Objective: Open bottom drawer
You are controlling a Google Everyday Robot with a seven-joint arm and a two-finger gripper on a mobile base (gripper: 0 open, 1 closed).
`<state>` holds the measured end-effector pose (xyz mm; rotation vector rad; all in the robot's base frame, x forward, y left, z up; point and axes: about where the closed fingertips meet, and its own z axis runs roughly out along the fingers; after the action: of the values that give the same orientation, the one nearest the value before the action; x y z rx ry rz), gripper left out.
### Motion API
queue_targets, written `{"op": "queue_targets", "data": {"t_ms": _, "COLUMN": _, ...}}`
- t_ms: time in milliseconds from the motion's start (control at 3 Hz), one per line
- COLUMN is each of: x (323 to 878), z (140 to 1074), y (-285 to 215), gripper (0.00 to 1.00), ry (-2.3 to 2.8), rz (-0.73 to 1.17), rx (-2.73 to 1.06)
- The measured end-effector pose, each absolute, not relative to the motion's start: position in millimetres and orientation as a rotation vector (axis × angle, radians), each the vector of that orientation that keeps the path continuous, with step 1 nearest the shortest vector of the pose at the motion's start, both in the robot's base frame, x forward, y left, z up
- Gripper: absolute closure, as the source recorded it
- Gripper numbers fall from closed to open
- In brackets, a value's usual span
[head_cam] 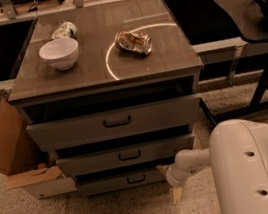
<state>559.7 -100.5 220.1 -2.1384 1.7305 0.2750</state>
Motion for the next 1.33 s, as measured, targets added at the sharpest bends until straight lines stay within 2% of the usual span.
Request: {"op": "queue_targets", "data": {"t_ms": 1333, "x": 601.4, "z": 185.8, "y": -105.0, "gripper": 0.0, "ry": 1.717, "rz": 0.196, "rx": -2.044}}
